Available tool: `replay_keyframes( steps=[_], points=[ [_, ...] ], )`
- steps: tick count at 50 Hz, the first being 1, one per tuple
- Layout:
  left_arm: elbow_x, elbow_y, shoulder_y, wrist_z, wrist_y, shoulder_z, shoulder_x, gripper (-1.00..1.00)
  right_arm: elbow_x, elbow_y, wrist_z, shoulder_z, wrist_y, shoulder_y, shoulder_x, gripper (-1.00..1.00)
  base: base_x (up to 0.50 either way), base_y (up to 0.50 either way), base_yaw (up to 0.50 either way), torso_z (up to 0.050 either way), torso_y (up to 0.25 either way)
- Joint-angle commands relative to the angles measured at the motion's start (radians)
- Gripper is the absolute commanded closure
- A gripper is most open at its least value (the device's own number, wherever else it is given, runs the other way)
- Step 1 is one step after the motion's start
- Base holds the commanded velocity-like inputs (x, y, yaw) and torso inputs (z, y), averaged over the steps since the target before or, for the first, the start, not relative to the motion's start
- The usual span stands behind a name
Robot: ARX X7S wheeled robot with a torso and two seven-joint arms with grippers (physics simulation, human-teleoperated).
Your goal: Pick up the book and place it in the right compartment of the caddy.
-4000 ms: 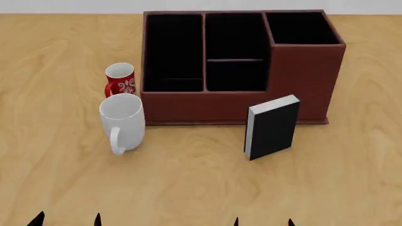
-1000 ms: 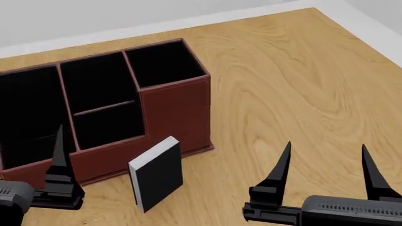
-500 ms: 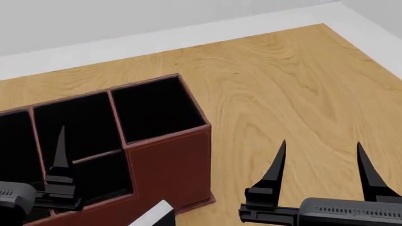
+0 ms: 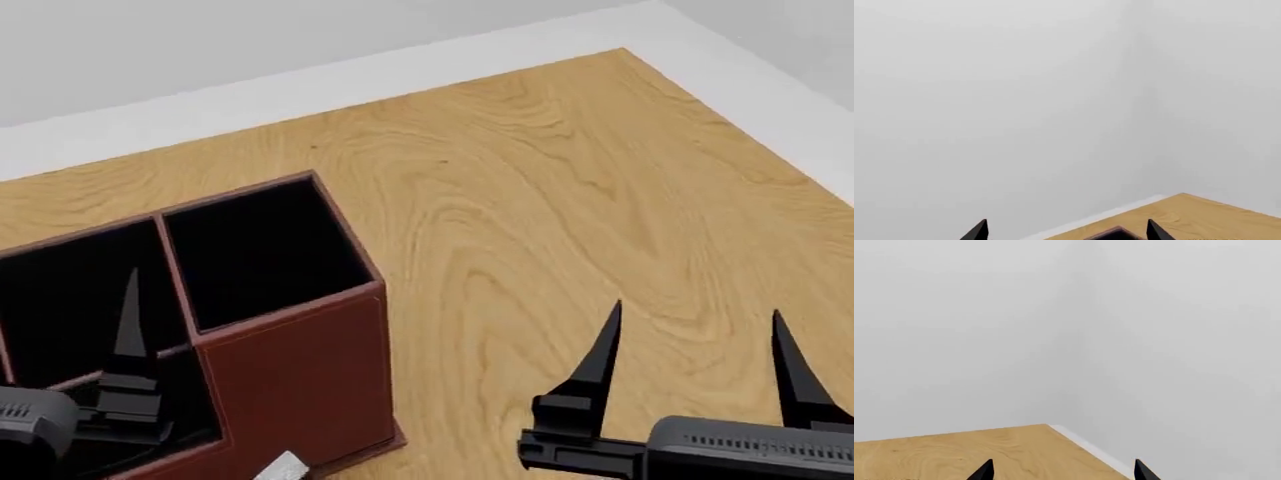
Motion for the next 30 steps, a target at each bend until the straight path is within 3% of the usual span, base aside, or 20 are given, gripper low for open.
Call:
replay_keyframes(
  steps=[1,30],
  points=[
    [-0.005,0.004,0.000,-0.006,-0.003,0.005,-0.005,-1.00,0.010,0.003,0.007,0.003,0.008,0.001,0.000,-1.00,-0.09,0.04,-0.50,0.000,0.000],
    [-0.014,0.005,-0.001,-0.020,0.000,0.017,-0.018,-1.00,0.031,0.007,0.007,-0.009,0.006,0.011,0.013,-1.00,-0.08,0.05,-0.50,0.000,0.000]
  ],
)
